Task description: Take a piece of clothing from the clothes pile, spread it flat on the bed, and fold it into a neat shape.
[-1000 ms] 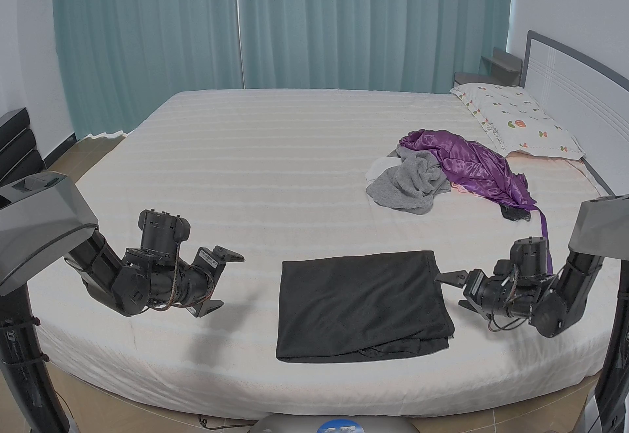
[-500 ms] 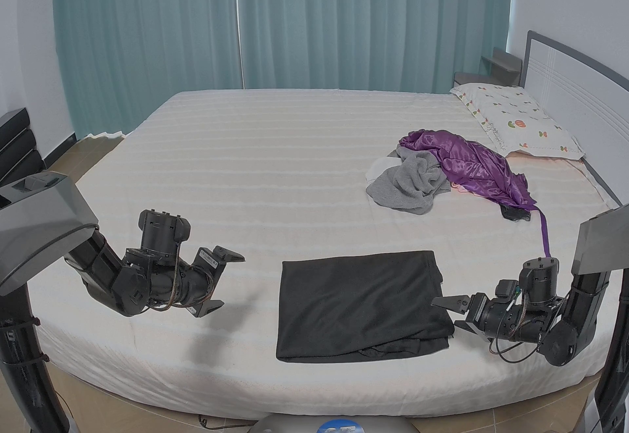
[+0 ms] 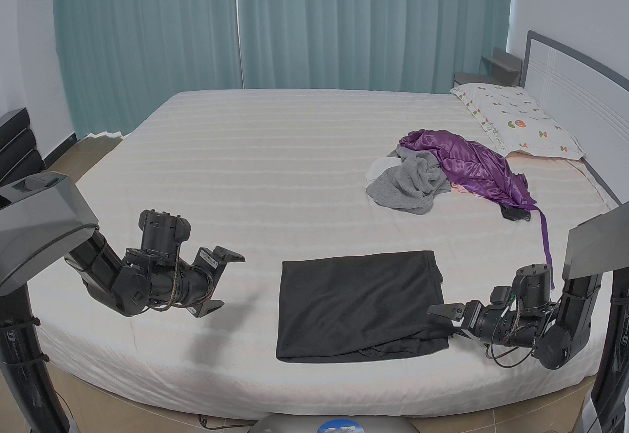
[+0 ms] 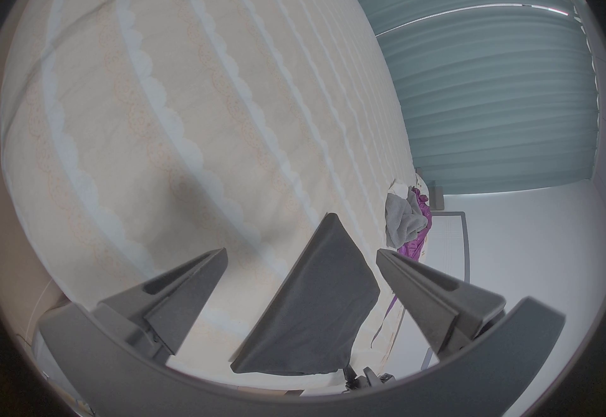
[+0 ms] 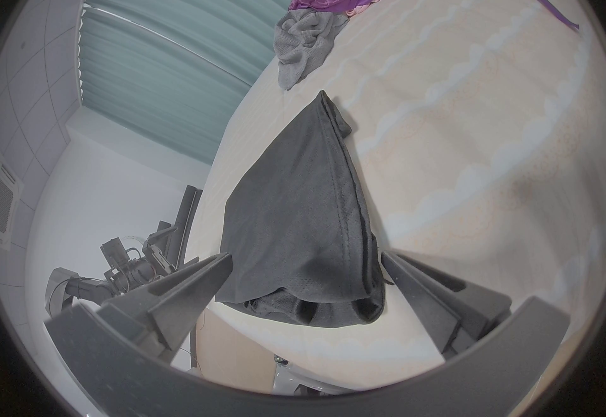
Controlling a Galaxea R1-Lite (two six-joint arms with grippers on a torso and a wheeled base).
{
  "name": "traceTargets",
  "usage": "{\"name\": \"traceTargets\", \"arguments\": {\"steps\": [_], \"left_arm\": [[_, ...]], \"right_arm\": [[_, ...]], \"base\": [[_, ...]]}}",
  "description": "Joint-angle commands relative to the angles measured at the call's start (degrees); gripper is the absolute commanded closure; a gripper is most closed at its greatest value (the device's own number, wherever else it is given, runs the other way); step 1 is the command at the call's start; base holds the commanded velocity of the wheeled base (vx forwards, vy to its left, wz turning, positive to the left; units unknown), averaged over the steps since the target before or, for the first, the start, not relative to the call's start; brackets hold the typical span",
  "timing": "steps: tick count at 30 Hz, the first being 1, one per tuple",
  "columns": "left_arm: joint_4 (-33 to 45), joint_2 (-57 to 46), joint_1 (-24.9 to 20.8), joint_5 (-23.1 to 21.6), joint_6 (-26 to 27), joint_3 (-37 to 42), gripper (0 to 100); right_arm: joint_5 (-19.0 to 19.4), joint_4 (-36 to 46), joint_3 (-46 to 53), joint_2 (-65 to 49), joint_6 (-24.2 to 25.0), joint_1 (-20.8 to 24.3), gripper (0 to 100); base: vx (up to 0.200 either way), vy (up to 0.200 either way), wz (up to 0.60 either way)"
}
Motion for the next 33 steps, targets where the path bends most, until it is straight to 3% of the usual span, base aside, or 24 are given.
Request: {"name": "traceTargets", "arguments": {"steps": [1, 5, 6, 33], "left_arm": [[0.0, 0.1, 0.0, 0.0, 0.0, 0.0, 0], [0.0, 0.1, 0.0, 0.0, 0.0, 0.0, 0], [0.0, 0.1, 0.0, 0.0, 0.0, 0.0, 0], [0.0, 0.1, 0.0, 0.0, -0.2, 0.0, 0]], "right_arm": [[0.0, -0.1, -0.5, 0.8, 0.0, 0.0, 0], [-0.1, -0.4, -0.9, 1.8, 0.0, 0.0, 0], [-0.2, -0.4, -0.9, 2.0, -0.1, 0.1, 100], [-1.3, 0.2, 3.2, -5.5, -1.6, -0.6, 100]], "base": [[0.000, 0.000, 0.00], [0.000, 0.000, 0.00], [0.000, 0.000, 0.00], [0.000, 0.000, 0.00]]}}
